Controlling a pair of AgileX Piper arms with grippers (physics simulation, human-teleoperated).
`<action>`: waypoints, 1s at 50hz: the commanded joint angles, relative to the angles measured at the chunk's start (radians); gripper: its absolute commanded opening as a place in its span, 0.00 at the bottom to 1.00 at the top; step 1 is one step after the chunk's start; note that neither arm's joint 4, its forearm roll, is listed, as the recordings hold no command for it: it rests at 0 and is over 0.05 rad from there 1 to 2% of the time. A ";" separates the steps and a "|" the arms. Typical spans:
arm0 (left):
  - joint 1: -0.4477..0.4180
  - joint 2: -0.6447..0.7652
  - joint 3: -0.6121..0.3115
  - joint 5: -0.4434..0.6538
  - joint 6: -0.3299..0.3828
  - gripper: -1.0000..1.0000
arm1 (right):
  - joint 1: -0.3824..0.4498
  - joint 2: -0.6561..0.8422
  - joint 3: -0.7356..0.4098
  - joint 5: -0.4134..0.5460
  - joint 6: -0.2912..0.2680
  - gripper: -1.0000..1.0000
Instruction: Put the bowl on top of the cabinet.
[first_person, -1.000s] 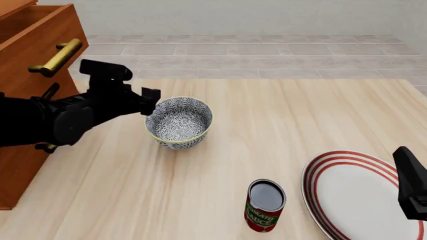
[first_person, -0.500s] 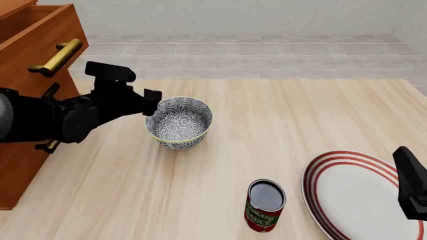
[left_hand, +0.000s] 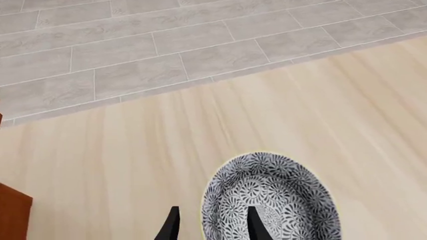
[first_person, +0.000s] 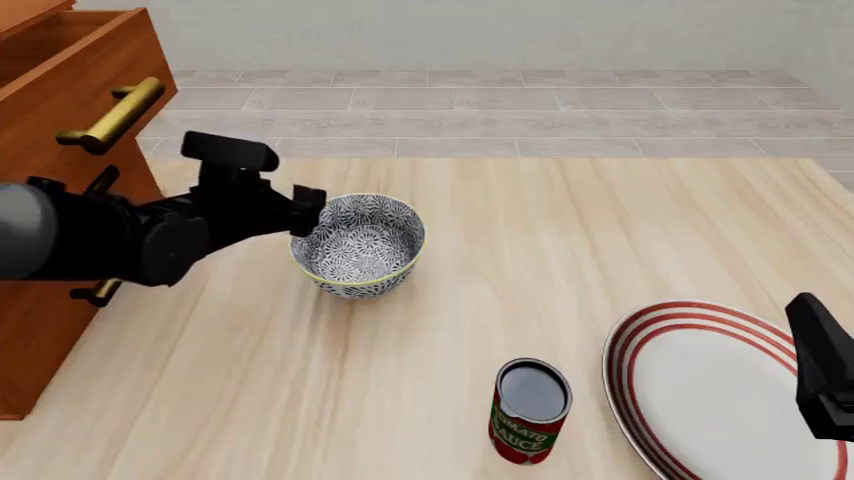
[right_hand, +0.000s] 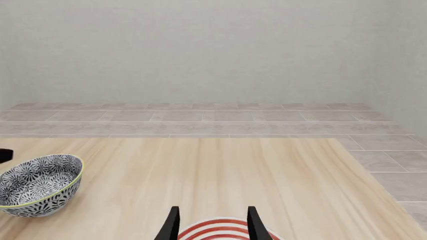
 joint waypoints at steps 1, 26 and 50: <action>0.008 0.036 -0.020 -0.004 0.002 1.00 | 0.000 0.000 0.000 0.000 0.000 1.00; 0.018 0.098 -0.040 -0.016 0.009 1.00 | 0.000 0.000 0.000 0.000 0.000 1.00; 0.012 0.130 -0.052 -0.020 0.018 1.00 | 0.000 0.000 0.000 0.000 0.000 1.00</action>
